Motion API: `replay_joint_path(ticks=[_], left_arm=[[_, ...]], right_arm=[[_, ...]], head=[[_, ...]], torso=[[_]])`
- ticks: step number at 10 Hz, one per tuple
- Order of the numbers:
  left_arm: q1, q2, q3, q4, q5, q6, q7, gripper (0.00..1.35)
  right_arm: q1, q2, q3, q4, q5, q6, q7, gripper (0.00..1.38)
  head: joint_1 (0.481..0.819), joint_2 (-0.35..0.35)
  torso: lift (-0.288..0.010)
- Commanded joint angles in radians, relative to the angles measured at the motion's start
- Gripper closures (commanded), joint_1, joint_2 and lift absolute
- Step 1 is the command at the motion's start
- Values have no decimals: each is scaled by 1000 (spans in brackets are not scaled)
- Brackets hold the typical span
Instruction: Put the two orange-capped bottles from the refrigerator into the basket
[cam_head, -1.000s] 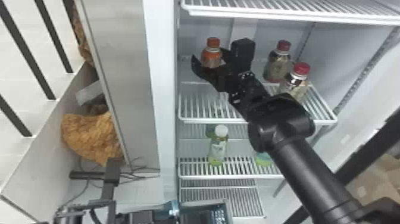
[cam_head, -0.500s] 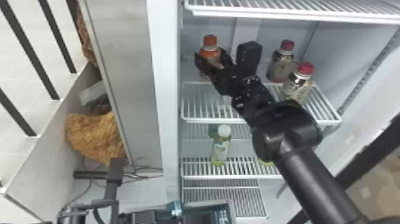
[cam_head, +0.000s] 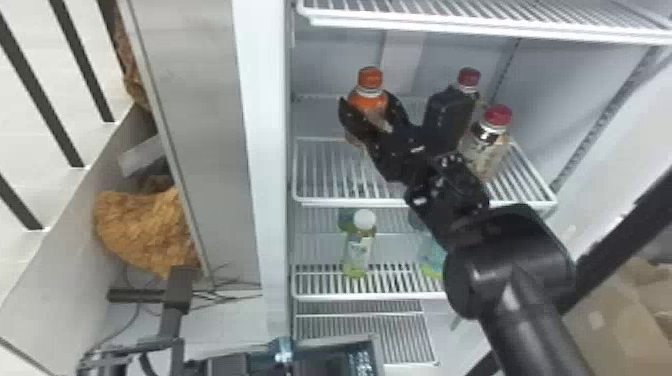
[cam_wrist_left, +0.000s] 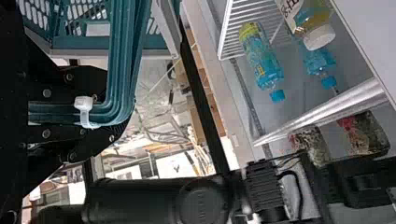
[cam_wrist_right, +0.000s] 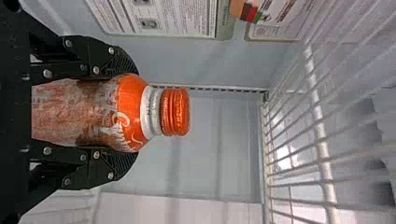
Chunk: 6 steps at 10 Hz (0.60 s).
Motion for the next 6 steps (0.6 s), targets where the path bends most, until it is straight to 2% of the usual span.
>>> replay_joint_path(ticks=[1, 6], left_arm=[[0, 0, 2, 0, 0, 0, 0, 1207], [-5, -2, 0, 0, -6, 0, 1, 1207]], right_arm=[[74, -3, -25, -114, -3, 33, 19, 975], [251, -26, -55, -478, -76, 227, 103, 970]], head=[[695, -131], [695, -129]], torso=[[-40], [-40]])
